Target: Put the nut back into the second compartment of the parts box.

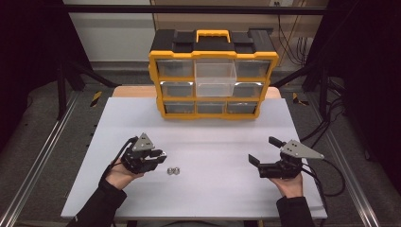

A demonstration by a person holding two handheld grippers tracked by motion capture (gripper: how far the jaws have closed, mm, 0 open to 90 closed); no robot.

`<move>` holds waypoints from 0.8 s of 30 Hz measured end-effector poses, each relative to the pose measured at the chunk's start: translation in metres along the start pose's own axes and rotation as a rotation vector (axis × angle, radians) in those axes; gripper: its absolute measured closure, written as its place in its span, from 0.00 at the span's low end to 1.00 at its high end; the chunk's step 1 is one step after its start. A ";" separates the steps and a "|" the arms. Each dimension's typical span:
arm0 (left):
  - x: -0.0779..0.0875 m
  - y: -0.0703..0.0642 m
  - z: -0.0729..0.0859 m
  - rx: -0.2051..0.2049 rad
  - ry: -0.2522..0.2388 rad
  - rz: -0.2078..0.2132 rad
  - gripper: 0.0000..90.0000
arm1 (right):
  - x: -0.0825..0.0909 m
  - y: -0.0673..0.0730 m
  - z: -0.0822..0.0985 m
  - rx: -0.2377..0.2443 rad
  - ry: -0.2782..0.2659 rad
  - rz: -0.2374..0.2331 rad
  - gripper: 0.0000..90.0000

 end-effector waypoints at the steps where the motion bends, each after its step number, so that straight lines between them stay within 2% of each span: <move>1: 0.002 0.000 -0.003 -0.003 -0.005 -0.001 0.77 | 0.000 0.000 0.000 0.000 0.000 -0.001 0.00; 24: 0.022 0.007 -0.055 -0.042 -0.069 -0.017 0.77 | -0.002 0.001 0.001 -0.005 0.005 -0.008 0.00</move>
Point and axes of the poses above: each handheld gripper's, and its own axes: x roughly backward along the jaws, z roughly out of its underside, y roughly to its left, the point moved 3 cm from there along -x, roughly forward along the jaws, and after that the axes turned 1 degree about z, right-handed, at the moved point
